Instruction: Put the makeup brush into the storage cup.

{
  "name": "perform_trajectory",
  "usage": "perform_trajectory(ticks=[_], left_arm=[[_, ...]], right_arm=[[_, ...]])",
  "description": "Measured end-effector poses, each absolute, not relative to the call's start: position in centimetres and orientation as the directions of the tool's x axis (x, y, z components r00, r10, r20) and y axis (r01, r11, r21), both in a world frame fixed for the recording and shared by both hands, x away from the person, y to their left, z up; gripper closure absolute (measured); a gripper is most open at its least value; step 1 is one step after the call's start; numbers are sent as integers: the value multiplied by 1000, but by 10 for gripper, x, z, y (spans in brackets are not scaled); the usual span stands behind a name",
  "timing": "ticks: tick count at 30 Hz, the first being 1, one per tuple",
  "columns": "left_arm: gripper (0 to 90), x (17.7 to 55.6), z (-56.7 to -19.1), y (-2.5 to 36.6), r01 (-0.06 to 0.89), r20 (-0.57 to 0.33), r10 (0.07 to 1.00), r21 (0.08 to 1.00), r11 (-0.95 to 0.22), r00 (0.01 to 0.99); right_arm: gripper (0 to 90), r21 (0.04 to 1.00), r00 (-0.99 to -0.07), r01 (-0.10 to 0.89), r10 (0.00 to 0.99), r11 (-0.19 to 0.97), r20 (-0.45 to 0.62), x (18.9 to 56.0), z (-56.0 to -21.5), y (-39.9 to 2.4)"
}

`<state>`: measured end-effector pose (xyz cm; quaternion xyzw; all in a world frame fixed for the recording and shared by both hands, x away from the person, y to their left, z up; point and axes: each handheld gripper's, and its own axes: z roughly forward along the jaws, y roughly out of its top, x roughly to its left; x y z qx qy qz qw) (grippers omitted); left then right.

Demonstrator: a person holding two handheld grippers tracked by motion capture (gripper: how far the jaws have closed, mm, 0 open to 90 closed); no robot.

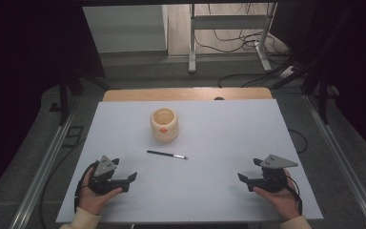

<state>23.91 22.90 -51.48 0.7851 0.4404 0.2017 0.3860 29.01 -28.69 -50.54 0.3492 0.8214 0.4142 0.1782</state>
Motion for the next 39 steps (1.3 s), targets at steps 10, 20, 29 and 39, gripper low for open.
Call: perform_trajectory(ticks=[10,20,29,39], left_arm=[[146,238,-515,231,531,-19,847,787,-315,531],[147,234,-512,229,501,0,829,796,-339,560],[143,234,-504,230,496,27,798,771,-400,603],[148,244,-480,229,465,53,760,763,-449,648]], right_arm=[[155,799,-695,422,719,429,-19,291,-505,-284],[155,802,-696,416,718,430,-24,289,-503,-281],[149,793,-695,423,719,438,-26,294,-504,-280],[148,791,-717,420,697,444,-11,292,-504,-278]])
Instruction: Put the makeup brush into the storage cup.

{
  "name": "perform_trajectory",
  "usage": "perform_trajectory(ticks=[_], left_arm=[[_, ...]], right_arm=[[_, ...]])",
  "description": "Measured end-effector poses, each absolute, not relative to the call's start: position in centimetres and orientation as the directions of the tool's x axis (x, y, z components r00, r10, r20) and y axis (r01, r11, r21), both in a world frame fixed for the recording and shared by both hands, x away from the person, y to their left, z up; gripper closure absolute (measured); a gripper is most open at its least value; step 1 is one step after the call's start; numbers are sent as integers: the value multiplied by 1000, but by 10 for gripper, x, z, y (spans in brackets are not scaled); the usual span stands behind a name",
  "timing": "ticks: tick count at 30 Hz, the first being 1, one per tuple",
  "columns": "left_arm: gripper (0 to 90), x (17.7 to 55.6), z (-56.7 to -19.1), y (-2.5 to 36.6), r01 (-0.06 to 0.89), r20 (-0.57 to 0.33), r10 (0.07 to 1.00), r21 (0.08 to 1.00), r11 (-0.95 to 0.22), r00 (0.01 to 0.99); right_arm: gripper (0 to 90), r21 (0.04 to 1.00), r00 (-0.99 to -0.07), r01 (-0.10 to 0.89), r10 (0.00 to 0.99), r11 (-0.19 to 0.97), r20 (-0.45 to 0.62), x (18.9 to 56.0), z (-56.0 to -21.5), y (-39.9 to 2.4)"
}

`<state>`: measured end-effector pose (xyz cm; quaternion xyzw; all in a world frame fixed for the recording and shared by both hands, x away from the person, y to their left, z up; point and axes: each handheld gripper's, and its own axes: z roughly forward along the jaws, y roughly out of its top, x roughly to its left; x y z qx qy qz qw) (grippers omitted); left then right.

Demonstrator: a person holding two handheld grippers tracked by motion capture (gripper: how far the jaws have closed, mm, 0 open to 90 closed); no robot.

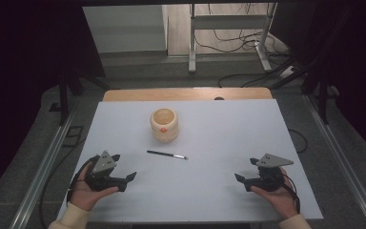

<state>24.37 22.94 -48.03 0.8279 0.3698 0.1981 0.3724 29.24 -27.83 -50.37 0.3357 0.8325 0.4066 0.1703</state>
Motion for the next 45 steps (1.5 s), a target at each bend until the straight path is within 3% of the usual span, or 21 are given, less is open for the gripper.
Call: perform_trajectory(ticks=[14,29,45], left_arm=[[145,259,-461,210,280,230,594,716,-640,771],[145,282,-452,194,309,172,565,693,-651,807],[162,305,-449,172,257,180,470,646,-719,864]], right_arm=[[146,786,-705,427,709,447,-19,291,-503,-278],[146,783,-705,429,709,451,-21,292,-504,-279],[147,780,-703,433,711,452,-21,292,-505,-279]])
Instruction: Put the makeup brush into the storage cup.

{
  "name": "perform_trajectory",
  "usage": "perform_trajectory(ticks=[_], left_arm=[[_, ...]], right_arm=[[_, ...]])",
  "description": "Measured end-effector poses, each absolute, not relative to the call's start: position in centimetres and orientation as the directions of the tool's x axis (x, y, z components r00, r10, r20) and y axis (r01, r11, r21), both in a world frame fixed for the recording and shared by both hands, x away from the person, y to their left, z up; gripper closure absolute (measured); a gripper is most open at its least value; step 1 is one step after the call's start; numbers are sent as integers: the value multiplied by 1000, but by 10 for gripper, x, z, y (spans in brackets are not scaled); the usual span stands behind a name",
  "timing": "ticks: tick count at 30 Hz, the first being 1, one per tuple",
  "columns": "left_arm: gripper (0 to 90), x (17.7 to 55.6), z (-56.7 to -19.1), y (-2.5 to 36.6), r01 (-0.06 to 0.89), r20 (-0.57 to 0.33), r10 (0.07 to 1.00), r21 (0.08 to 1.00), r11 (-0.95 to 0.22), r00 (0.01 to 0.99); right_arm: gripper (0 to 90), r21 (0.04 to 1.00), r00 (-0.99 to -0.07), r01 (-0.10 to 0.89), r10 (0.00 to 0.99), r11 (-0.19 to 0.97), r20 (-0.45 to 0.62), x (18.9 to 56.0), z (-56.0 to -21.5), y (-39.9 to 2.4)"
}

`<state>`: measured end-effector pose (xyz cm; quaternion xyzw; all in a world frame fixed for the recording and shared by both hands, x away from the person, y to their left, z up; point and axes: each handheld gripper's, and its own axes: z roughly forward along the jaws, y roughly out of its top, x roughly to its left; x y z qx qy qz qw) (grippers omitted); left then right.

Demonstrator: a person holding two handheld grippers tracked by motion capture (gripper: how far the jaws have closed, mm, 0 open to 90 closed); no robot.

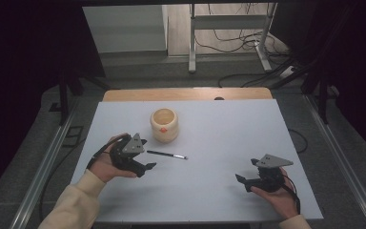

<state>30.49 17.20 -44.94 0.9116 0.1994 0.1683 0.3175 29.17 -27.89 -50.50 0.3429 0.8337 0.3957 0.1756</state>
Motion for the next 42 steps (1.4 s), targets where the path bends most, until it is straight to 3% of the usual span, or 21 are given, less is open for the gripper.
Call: perform_trajectory(ticks=[18,32,42], left_arm=[[194,339,-453,142,158,183,325,597,-787,928],[166,353,-461,120,88,193,218,522,-848,957],[160,365,-469,114,85,177,200,508,-857,964]], right_arm=[[146,780,-698,436,716,449,-22,292,-505,-280],[146,779,-700,438,714,449,-18,293,-506,-280],[147,776,-702,436,711,456,-23,293,-507,-280]])
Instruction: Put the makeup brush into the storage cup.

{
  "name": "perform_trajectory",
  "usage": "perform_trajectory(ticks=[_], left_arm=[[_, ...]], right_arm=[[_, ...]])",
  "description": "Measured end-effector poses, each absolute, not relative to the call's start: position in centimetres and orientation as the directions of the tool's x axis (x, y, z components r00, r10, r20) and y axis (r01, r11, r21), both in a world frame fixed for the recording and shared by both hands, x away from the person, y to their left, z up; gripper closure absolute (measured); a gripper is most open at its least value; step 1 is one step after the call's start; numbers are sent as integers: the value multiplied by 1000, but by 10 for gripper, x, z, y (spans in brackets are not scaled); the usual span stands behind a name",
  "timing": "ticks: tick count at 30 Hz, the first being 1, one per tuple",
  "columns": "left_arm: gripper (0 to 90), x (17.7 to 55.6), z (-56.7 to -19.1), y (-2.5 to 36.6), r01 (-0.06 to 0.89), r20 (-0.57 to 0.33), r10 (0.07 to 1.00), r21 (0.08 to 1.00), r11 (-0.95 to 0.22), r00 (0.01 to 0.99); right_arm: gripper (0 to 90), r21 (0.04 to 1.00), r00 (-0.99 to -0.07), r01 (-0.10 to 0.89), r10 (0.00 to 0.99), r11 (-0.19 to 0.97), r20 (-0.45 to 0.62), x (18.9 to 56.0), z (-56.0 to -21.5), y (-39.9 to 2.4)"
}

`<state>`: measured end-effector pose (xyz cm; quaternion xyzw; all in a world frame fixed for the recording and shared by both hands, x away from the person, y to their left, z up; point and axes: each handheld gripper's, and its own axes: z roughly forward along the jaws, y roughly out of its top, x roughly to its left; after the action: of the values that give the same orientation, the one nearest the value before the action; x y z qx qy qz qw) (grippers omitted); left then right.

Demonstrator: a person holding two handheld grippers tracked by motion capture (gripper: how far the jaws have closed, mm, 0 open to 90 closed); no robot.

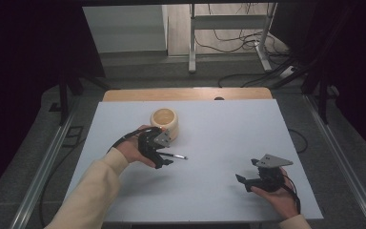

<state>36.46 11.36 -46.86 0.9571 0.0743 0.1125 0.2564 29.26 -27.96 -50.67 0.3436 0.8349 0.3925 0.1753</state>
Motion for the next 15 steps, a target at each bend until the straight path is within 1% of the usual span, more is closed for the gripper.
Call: perform_trajectory(ticks=[7,15], left_arm=[[213,371,-481,109,82,141,171,487,-869,975],[231,376,-491,103,79,117,149,463,-883,982]], right_arm=[[147,771,-703,441,711,460,-23,293,-507,-279],[147,770,-702,441,711,462,-25,293,-508,-279]])
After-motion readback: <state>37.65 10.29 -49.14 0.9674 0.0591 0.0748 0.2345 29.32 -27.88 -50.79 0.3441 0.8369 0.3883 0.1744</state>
